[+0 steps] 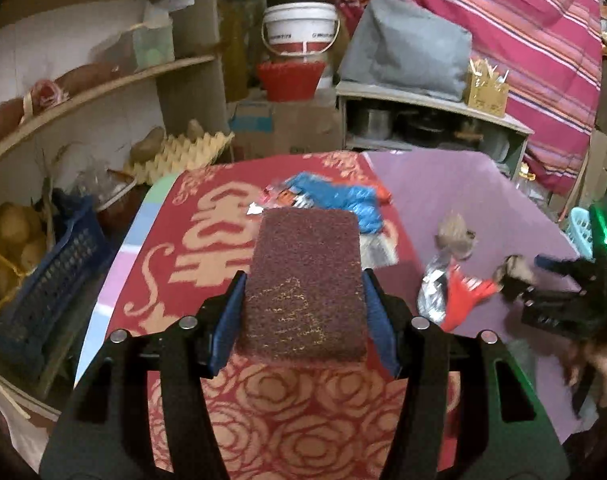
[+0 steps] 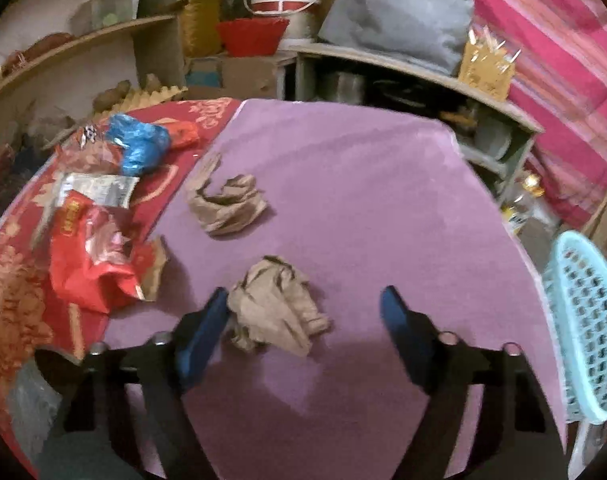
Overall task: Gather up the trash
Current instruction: 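Grasp the maroon scouring pad with the left tool while the right tool grasps crumpled brown paper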
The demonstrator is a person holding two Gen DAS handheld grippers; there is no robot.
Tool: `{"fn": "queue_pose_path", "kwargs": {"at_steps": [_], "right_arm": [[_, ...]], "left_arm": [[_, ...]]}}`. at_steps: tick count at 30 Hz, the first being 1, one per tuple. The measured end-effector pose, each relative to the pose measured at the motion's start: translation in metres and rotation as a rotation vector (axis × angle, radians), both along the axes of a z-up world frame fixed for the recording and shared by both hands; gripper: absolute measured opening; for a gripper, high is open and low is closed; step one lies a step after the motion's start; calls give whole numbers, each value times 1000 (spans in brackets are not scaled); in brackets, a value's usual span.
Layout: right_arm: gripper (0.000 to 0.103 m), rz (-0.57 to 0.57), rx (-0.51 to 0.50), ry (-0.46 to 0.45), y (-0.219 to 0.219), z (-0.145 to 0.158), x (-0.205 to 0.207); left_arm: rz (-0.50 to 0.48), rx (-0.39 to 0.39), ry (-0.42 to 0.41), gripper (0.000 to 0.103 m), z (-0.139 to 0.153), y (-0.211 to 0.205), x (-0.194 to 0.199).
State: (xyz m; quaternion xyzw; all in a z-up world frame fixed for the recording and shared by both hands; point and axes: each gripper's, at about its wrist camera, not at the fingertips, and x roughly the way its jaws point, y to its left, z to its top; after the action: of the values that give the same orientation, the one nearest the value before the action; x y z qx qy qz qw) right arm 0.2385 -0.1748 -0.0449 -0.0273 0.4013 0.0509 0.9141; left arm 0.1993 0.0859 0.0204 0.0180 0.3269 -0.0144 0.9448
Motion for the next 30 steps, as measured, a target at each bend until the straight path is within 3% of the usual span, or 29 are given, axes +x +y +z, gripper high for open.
{"fn": "queue_pose_path", "kwargs": {"at_steps": [2, 8, 16, 19, 22, 26, 30], "right_arm": [[52, 23, 36, 7, -1, 1, -1], [30, 32, 49, -62, -16, 21, -12], [27, 27, 105, -101, -66, 40, -20], [31, 29, 104, -116, -71, 40, -22], [65, 9, 108, -119, -74, 37, -23], [77, 4, 74, -119, -68, 32, -22], [78, 30, 43, -99, -51, 23, -18]], "left_arm": [[-4, -9, -3, 56, 4, -9, 3], [-21, -19, -24, 56, 9, -41, 10], [-21, -12, -32, 56, 12, -81, 15], [-16, -27, -23, 56, 9, -84, 19], [-11, -19, -20, 56, 5, -84, 21], [-10, -28, 9, 56, -7, -80, 24], [-8, -16, 10, 56, -10, -75, 21]]}}
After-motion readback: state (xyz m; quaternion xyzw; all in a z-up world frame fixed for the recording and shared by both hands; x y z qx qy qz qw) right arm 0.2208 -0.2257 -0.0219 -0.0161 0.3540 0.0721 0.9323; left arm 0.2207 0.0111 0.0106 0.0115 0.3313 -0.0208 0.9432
